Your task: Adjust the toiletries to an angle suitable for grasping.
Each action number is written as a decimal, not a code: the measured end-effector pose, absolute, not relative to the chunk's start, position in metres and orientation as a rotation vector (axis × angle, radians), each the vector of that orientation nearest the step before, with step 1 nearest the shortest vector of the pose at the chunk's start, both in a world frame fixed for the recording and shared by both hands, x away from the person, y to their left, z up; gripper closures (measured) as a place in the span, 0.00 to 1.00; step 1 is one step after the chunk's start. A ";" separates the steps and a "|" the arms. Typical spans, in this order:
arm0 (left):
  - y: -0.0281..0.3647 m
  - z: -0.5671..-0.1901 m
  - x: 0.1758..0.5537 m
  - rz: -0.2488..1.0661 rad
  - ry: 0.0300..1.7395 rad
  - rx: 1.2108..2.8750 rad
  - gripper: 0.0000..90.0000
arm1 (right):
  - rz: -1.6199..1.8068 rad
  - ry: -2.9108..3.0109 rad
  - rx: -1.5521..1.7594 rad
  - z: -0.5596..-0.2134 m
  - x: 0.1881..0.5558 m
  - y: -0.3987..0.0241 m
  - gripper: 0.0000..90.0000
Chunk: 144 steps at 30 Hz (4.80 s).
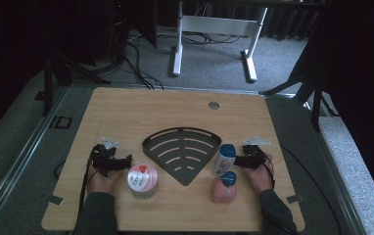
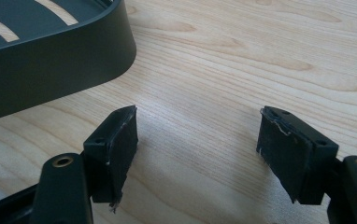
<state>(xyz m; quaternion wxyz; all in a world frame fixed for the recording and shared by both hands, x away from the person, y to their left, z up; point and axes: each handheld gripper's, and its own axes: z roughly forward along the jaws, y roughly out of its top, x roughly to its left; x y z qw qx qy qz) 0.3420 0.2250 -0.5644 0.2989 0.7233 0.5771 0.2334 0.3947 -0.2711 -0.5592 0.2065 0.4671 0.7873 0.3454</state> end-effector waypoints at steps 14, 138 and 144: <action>0.225 -0.564 0.342 0.620 1.532 1.922 0.11 | 0.958 2.217 1.288 -0.558 0.390 -0.272 0.31; 0.224 -0.564 0.341 0.621 1.531 1.921 0.12 | 1.401 2.491 0.630 -0.447 0.356 -0.256 0.36; 0.224 -0.564 0.341 0.621 1.532 1.921 0.12 | 1.398 2.525 0.583 -0.445 0.363 -0.247 0.41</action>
